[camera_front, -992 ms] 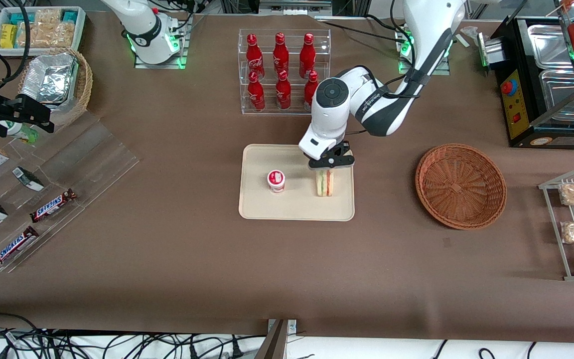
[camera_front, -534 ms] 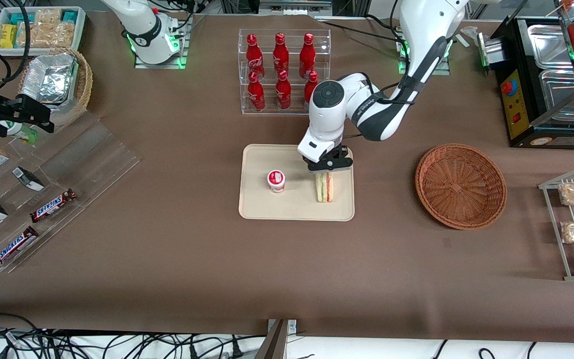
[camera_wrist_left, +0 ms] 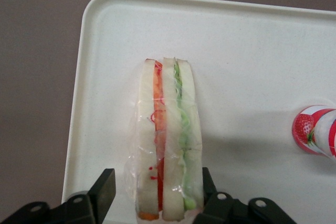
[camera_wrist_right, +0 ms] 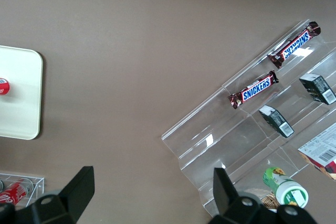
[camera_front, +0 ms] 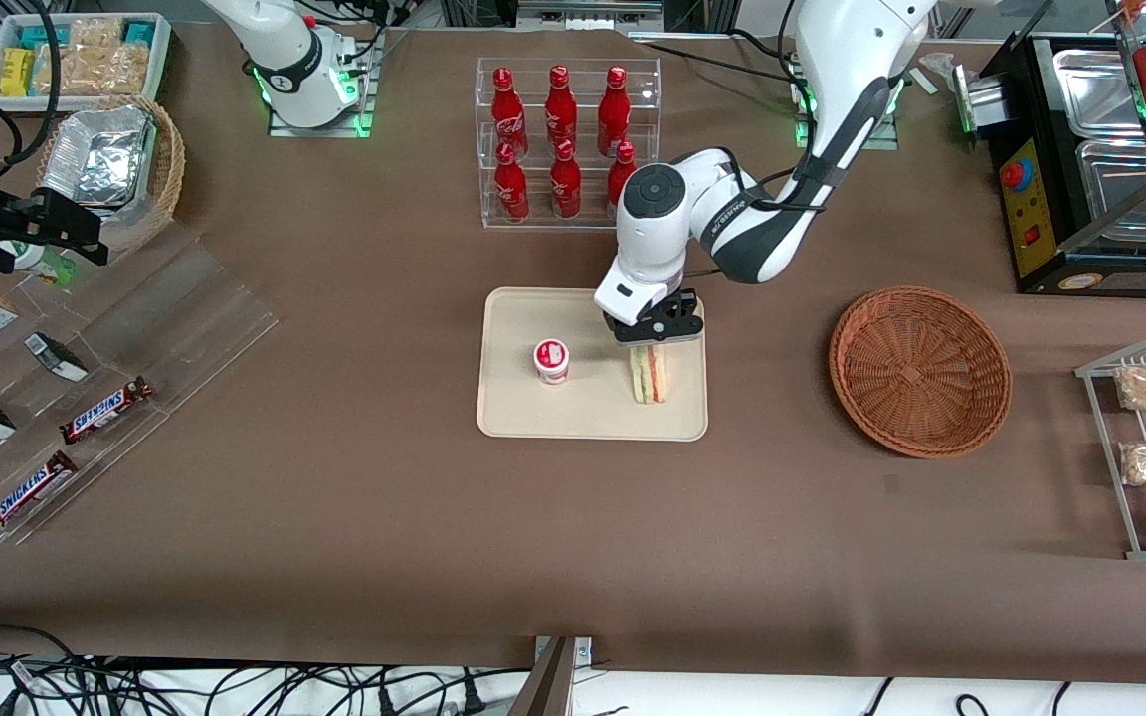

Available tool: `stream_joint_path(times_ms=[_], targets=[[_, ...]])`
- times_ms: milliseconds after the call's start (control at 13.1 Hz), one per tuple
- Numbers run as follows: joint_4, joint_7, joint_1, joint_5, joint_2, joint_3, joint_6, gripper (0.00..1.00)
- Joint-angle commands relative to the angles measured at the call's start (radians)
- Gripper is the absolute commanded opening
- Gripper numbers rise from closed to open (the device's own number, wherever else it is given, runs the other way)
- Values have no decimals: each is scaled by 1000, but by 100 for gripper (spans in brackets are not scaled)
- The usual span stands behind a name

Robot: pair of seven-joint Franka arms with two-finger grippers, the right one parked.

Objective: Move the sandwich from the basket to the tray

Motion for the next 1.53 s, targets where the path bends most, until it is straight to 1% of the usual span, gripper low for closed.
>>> stream_joint_path(times_ms=[0, 229, 382, 458, 687, 763, 992, 1145, 1298, 1450], targets=[[5, -23, 2, 35, -7, 0, 2, 100], [24, -26, 30, 3, -38, -3, -2, 100], [27, -19, 41, -78, -82, -3, -32, 100], [50, -16, 61, -142, -102, -3, -67, 100], [84, 165, 130, -283, -180, -3, -199, 100], [106, 231, 162, -307, -197, -3, -256, 100], [227, 326, 235, -307, -205, 1, -455, 100], [286, 421, 315, -307, -207, -3, -541, 100], [338, 489, 355, -307, -205, 3, -589, 100], [361, 544, 394, -307, -202, 1, -594, 100]])
